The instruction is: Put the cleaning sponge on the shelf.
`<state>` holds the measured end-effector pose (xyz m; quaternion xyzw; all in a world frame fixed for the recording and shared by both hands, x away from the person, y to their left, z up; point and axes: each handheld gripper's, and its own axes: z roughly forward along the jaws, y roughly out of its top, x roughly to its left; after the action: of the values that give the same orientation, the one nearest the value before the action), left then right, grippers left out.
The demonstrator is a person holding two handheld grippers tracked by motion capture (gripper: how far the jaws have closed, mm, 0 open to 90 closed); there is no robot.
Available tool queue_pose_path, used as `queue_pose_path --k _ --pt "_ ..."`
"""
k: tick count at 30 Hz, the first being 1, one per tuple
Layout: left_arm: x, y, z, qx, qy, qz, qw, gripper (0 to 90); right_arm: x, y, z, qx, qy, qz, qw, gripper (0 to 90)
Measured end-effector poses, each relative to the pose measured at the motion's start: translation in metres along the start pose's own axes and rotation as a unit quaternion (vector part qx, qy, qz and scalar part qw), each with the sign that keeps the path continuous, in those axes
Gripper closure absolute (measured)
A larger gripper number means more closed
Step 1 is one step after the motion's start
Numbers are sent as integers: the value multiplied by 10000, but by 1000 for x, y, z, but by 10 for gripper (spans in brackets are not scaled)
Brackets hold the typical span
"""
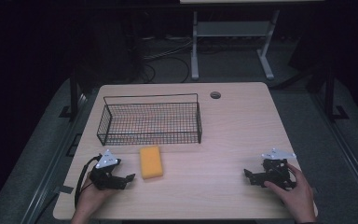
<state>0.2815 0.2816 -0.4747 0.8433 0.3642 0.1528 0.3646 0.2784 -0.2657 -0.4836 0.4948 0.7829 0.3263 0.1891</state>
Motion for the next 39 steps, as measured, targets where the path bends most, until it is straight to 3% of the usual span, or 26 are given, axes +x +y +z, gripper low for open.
queue_pose_path --k 7,11,14,17,21,25,26,31,32,33,34,39 --pt "-1 -1 -1 9 57 24 10000 136 0 0 0 -3 8 11 10000 0" --pt "-4 1 -2 48 139 -83 9999 144 0 0 0 -4 9 15 10000 0" --pt "-4 2 -6 59 214 -52 9997 209 0 0 0 -1 9 7 10000 0" --pt "-1 1 -10 36 355 -205 9992 246 0 0 0 -2 10 11 10000 0" --pt "4 5 -14 31 352 -315 9989 370 0 0 0 -2 4 13 10000 0" --pt "8 13 -15 -6 399 -322 9987 582 0 0 0 -3 3 5 10000 0" --pt "9 14 -14 -1 404 -320 9987 582 0 0 0 1 3 6 10000 0" --pt "13 19 -17 -41 454 -426 9981 751 0 0 0 -7 3 1 10000 0" --pt "14 20 -18 -79 448 -458 9979 839 0 0 0 -1 4 -1 10000 0" --pt "15 21 -19 -110 441 -466 9979 839 0 0 0 -1 4 -1 10000 0" --pt "17 23 -21 -127 436 -467 9979 895 0 0 0 -6 2 2 10000 0" --pt "20 28 -17 -169 396 -482 9979 898 0 0 0 0 4 -2 10000 0"
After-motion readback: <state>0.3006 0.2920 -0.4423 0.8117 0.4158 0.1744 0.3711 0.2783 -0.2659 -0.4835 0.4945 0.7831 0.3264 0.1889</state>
